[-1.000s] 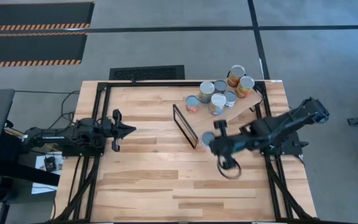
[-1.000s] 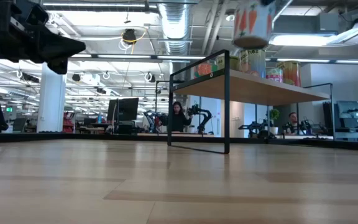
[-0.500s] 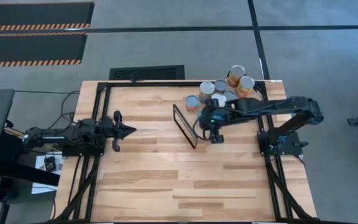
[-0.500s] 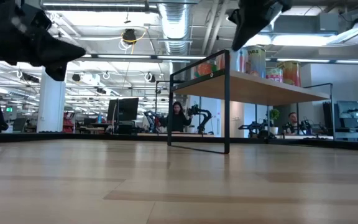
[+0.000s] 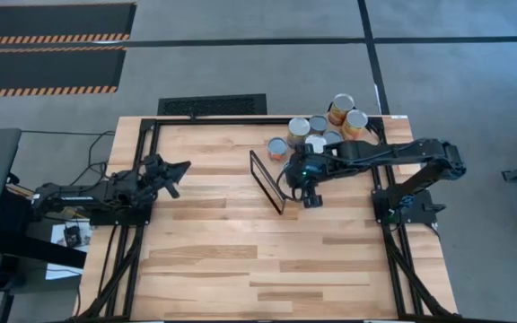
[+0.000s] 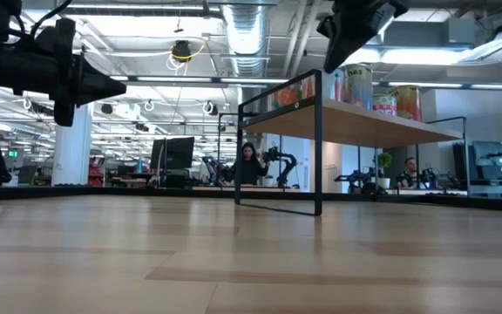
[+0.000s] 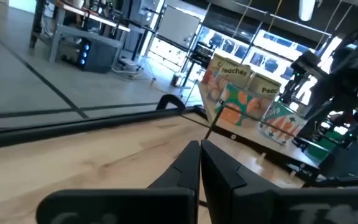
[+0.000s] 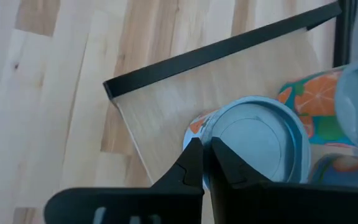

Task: Pick and place cans onto a shelf
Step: Put the canned carrots on the shelf

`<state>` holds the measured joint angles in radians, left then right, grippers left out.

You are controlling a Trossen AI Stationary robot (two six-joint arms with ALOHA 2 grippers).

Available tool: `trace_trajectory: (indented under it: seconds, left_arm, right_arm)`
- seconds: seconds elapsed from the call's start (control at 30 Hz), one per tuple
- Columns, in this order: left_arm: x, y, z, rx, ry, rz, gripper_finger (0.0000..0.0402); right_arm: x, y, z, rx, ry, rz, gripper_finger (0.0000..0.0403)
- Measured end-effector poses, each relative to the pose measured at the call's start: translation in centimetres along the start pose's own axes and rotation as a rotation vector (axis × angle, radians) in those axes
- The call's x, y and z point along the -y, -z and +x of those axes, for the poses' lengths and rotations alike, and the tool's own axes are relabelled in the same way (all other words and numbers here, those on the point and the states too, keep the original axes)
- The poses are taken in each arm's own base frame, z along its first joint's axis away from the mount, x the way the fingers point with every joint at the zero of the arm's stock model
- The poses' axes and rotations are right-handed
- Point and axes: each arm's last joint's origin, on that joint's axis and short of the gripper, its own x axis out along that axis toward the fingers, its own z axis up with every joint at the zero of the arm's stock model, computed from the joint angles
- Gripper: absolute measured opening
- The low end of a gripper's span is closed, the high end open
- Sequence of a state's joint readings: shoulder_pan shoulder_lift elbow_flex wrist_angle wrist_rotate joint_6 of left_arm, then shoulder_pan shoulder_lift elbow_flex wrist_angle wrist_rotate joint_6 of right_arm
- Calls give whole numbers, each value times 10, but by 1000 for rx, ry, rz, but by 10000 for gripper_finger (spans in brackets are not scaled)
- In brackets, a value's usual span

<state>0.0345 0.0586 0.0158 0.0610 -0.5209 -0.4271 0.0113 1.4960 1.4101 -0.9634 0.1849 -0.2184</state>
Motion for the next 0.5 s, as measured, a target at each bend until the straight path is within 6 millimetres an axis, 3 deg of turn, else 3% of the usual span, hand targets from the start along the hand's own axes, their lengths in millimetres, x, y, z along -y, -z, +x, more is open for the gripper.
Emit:
trace_trajectory:
  seconds: [0.2, 0.5]
  left_arm:
    - [0, 0, 0, -2, 0, 4, 0]
    - [0, 0, 0, -2, 0, 5, 0]
  right_arm:
    - [5, 2, 1, -7, -21, 53, 22]
    - [4, 0, 4, 20, -15, 81, 82]
